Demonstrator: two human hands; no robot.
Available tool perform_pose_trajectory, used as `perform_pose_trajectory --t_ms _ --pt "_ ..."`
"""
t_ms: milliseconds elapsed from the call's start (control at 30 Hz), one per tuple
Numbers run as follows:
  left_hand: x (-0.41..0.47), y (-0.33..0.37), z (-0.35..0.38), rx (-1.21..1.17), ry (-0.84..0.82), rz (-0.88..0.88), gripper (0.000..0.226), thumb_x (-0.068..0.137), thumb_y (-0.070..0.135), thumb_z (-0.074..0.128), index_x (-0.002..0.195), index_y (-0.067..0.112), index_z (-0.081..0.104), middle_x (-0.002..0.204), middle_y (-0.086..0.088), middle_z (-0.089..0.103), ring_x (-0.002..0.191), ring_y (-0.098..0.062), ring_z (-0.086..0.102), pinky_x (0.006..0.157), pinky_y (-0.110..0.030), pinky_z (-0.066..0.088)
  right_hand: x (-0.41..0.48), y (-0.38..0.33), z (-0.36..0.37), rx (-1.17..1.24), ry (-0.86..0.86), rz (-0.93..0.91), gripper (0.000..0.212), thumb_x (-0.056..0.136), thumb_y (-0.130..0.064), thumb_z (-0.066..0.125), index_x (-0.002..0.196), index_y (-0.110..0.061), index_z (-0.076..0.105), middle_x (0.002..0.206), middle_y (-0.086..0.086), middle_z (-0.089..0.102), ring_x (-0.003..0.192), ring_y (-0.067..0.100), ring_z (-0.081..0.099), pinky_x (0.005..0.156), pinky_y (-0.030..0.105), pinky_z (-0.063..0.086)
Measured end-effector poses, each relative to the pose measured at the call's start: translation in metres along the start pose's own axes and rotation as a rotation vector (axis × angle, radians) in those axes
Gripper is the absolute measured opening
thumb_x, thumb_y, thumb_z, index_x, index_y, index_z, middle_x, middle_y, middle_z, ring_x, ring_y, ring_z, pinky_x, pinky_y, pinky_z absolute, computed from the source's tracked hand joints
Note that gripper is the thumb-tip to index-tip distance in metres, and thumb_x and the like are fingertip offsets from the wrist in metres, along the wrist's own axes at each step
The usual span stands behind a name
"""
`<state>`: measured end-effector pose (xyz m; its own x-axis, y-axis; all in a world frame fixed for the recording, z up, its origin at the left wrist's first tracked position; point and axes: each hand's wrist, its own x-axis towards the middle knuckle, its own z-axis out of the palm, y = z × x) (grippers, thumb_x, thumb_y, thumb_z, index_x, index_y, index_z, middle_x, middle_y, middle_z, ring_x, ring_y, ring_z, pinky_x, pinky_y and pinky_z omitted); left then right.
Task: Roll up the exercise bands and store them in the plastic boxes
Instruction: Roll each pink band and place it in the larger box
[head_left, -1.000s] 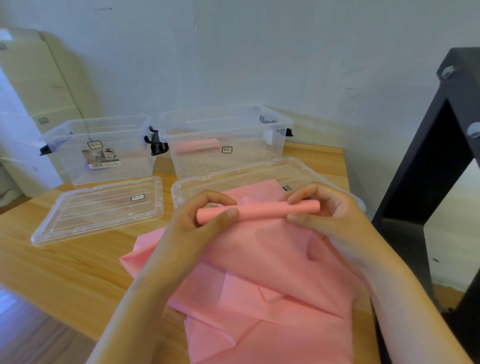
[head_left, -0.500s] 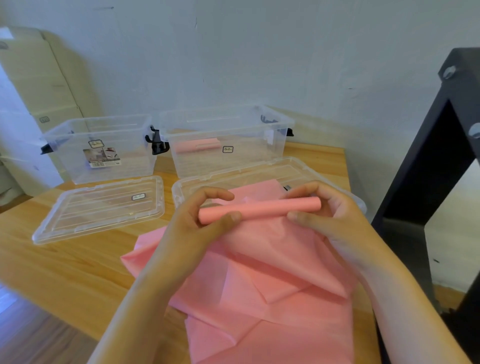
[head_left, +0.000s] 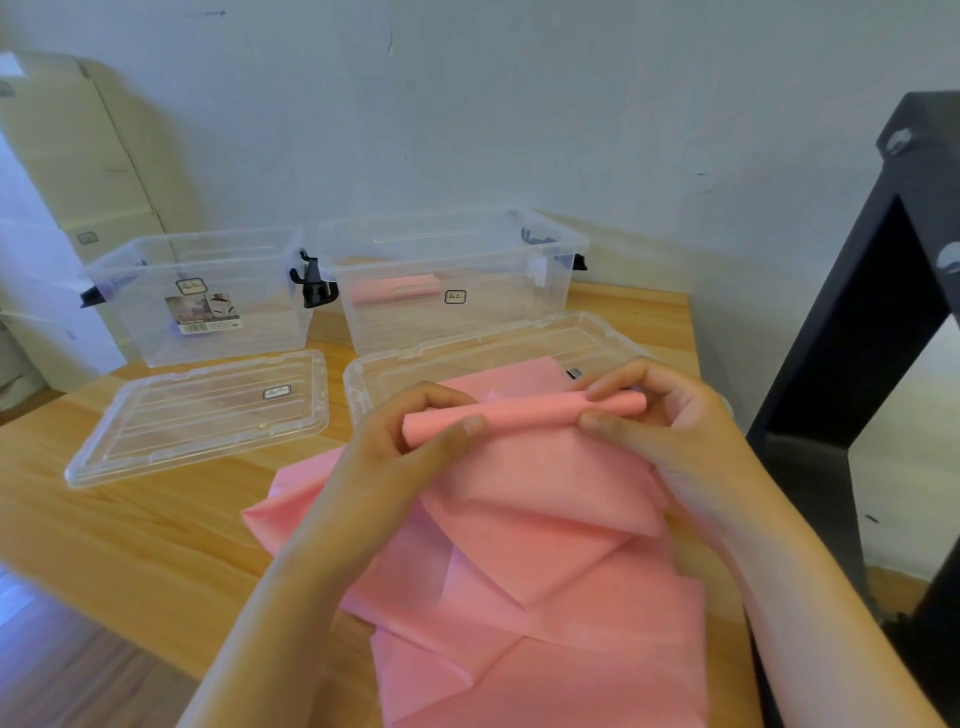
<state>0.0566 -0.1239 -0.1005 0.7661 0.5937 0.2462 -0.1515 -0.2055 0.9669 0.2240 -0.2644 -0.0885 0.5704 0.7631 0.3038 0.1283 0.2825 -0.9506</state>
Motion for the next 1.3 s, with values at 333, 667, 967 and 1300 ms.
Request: perform_pose_trajectory --t_ms 333,667,967,1300 --pt "0.003 0.002 0.003 -0.082 0.124 0.059 0.031 0.062 0.016 0.075 0.092 0.015 0.067 0.083 0.01 0.066 0.077 -0.004 0.06 0.067 -0.014 0.048 -0.002 -0.003 0.002 -0.042 0.052 0.116 0.023 0.068 -0.023 0.073 0.09 -0.017 0.068 0.073 -0.011 0.067 0.069 0.003 0.061 0.059 0.013 0.047" --pt "0.001 0.001 0.006 0.011 0.062 0.008 0.015 0.072 0.031 0.075 0.086 0.03 0.068 0.082 0.007 0.071 0.072 -0.008 0.061 0.064 -0.02 0.047 -0.002 -0.008 -0.002 -0.008 0.042 -0.004 0.029 0.072 0.005 0.07 0.094 -0.013 0.064 0.095 0.001 0.07 0.086 0.01 0.064 0.073 0.017 0.052" --pt "0.002 0.003 0.008 -0.152 0.199 0.077 0.03 0.057 0.012 0.076 0.084 0.017 0.065 0.076 0.011 0.067 0.071 -0.004 0.06 0.062 -0.014 0.047 0.0 -0.009 0.001 0.077 0.167 0.08 0.026 0.072 -0.016 0.071 0.097 -0.017 0.062 0.079 0.0 0.069 0.059 0.004 0.06 0.049 0.011 0.043" --pt "0.004 -0.001 0.011 -0.268 0.131 -0.059 0.035 0.068 0.014 0.083 0.1 0.019 0.069 0.094 -0.001 0.07 0.085 -0.015 0.065 0.068 -0.023 0.054 -0.003 -0.011 0.0 -0.065 0.102 0.069 0.02 0.06 -0.024 0.077 0.078 -0.02 0.068 0.072 -0.011 0.067 0.067 0.004 0.06 0.058 0.013 0.045"
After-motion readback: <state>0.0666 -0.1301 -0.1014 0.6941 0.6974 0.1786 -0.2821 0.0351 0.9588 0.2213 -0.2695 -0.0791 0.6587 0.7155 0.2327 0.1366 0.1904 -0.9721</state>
